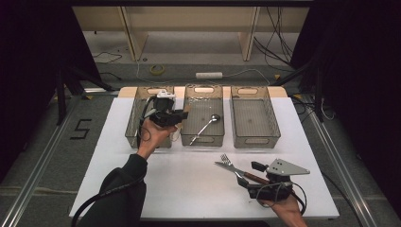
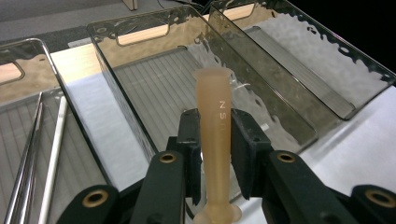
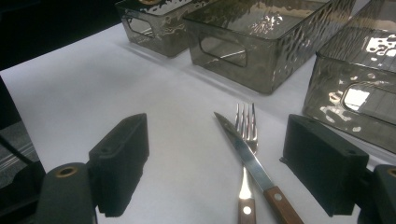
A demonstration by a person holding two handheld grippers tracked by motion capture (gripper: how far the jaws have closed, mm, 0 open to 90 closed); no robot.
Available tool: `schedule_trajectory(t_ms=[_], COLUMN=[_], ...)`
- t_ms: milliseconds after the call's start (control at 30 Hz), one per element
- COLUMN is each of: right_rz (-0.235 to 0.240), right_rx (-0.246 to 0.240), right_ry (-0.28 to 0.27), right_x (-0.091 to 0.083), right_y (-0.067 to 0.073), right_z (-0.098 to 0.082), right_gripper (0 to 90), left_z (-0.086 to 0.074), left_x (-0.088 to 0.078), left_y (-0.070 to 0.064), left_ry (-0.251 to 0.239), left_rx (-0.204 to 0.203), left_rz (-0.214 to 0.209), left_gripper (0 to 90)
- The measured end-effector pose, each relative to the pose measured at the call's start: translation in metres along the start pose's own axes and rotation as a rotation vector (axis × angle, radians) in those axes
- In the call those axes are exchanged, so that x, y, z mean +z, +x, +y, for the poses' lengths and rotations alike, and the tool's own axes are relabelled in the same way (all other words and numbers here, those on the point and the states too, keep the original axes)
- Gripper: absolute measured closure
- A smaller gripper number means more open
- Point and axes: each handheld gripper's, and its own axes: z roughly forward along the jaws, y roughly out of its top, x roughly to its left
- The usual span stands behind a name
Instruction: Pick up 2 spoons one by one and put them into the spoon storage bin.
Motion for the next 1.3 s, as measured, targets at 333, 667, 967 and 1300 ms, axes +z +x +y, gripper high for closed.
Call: schedule_trajectory(t_ms=[333,667,967,1300], right_rz=[0.0,0.001,0.005,0.007], right_rx=[0.0,-0.003,-0.004,-0.004], right_ry=[-0.007,-0.006,-0.005,-0.006], right_x=[-0.001,-0.001,-0.001,-0.001], right_y=[-0.001,0.0,0.0,0.0], right_z=[0.0,0.0,0.0,0.0], right_gripper=[23.5,23.5,23.4,23.4], left_z=[0.017,0.024,0.029,0.025], left_x=[0.022,0.04,0.051,0.065], left_y=[-0.009,-0.007,-0.008,-0.006], left_ry=[-0.013,-0.006,-0.033,-0.039], left_rx=[-0.004,-0.028,-0.053,-0.057], left_rz=[-0.002,0.017,0.02,0.033], left_gripper=[74.0,74.1,74.0,73.8])
